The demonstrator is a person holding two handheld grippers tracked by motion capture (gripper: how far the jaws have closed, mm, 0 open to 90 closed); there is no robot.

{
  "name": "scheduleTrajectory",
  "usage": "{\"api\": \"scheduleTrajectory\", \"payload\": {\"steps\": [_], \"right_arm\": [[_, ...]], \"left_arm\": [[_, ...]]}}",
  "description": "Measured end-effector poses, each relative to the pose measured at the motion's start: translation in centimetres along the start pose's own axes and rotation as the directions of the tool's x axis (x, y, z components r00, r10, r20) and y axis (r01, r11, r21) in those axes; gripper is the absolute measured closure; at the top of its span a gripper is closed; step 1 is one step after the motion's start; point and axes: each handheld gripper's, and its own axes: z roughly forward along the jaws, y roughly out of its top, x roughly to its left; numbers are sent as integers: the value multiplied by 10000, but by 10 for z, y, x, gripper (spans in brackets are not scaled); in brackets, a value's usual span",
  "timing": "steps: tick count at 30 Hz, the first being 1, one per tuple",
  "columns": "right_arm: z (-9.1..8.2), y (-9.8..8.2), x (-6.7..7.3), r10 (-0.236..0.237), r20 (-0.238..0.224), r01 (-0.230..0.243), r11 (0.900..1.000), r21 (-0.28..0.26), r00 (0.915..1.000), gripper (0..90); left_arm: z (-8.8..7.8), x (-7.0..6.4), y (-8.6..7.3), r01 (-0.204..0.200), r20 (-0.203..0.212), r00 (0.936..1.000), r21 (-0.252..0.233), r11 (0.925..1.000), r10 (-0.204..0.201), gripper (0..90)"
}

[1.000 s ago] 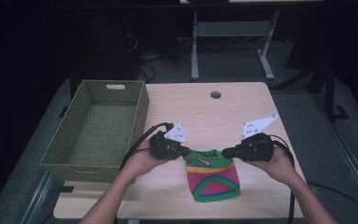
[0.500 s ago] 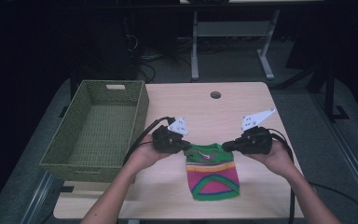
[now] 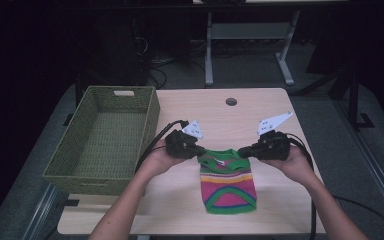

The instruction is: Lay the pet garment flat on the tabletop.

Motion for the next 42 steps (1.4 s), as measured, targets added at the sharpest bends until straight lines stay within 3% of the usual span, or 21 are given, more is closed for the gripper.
{"api": "scheduleTrajectory", "payload": {"steps": [13, 26, 38, 42], "right_arm": [[-1, 1, -13, 156, 330, -158, 9999, 61, 9993, 866], [6, 8, -26, 222, 658, -232, 9996, 135, 9976, 865], [12, 5, -42, 625, 915, -630, 9980, 26, 9938, 861], [14, 3, -49, 865, 1020, -859, 9963, -102, 9910, 857]], "left_arm": [[9, 12, 13, 70, -157, 9999, 237, 9997, -66, 868], [12, 24, 12, 428, -329, 9986, 312, 9986, -417, 868], [21, 35, 12, 916, -413, 9950, 190, 9956, -908, 867], [26, 39, 11, 967, -482, 9943, 352, 9947, -950, 867]]}}
